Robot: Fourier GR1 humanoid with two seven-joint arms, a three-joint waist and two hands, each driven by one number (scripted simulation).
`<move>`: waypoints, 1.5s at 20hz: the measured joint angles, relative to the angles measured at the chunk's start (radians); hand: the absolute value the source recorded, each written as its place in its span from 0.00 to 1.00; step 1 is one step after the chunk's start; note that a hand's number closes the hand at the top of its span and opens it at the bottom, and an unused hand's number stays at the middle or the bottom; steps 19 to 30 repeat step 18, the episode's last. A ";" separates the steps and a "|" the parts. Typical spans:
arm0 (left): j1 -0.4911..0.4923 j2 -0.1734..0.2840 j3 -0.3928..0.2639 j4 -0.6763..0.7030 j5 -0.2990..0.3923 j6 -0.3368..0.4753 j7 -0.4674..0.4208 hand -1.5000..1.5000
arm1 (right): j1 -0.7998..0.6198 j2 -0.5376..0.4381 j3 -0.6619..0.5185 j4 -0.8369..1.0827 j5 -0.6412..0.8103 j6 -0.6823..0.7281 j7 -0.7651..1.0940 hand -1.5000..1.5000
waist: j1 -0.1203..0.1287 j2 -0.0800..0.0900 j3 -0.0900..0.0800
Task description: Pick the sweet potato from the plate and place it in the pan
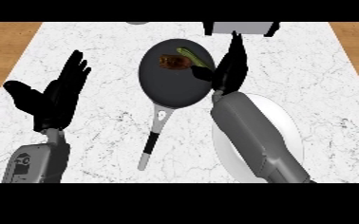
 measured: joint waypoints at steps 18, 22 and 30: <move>0.065 0.004 0.015 -0.078 0.003 0.006 0.029 0.50 | 0.756 -0.044 0.286 -0.811 -0.009 -0.143 -0.248 0.00 | -0.036 -0.005 -0.001; 0.065 0.004 0.015 -0.078 0.003 0.006 0.029 0.50 | 0.756 -0.044 0.286 -0.811 -0.009 -0.143 -0.248 0.00 | -0.036 -0.005 -0.001; 0.065 0.004 0.015 -0.078 0.003 0.006 0.029 0.50 | 0.756 -0.044 0.286 -0.811 -0.009 -0.143 -0.248 0.00 | -0.036 -0.005 -0.001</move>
